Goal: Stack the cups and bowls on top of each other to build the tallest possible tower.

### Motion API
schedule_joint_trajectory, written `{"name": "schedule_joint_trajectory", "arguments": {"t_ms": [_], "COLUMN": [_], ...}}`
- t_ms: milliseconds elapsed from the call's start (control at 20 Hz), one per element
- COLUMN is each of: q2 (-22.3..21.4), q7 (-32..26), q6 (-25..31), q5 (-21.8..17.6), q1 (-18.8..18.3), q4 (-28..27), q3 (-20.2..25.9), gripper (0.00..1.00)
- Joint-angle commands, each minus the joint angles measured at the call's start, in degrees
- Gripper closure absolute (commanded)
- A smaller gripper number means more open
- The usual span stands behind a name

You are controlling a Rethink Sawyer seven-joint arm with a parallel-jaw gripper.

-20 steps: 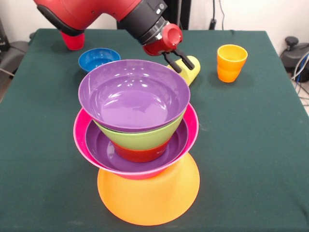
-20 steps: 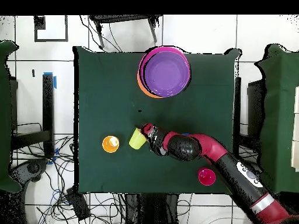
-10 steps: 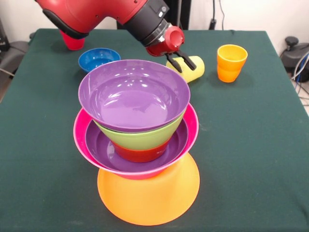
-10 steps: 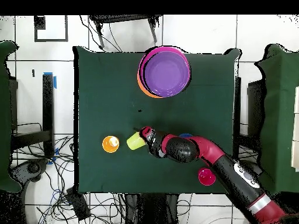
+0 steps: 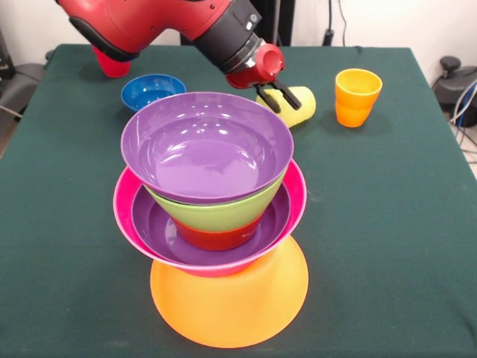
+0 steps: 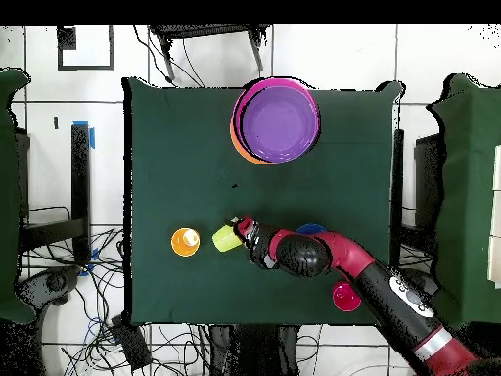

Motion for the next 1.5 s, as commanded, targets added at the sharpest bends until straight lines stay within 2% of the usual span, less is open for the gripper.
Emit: {"name": "schedule_joint_trajectory", "arguments": {"t_ms": [50, 200, 250, 450, 650, 750, 850, 1050, 1200, 1350, 1500], "q2": [3.8, 1.8, 1.2, 0.3, -1.7, -4.8, -9.7, -19.9, -25.6, -28.8, -29.9], "q7": [-20.9, -21.0, -21.2, -21.6, -18.4, -16.1, -12.8, -7.2, -4.2, -1.3, 0.4], "q6": [3.5, 5.3, 6.6, 8.3, 5.8, 4.1, 2.4, 0.3, -1.3, -4.0, -6.7], "q5": [-4.8, -5.0, -4.1, -3.5, -3.3, -3.4, -3.1, -0.8, 0.8, 1.3, 1.5], "q1": [1.5, 3.1, 3.8, 5.1, 5.8, 5.6, 5.4, 5.1, 5.2, 6.3, 8.2], "q4": [-2.9, -2.8, -2.9, -3.4, -2.2, -0.1, 2.9, 8.7, 11.8, 13.9, 14.1], "q3": [-3.8, -4.2, -4.6, -5.0, -5.2, -4.3, -3.0, 0.1, 1.6, 1.2, -0.3], "gripper": [0.0, 0.0, 1.0, 1.0, 1.0, 1.0, 1.0, 1.0, 1.0, 1.0, 1.0]}}
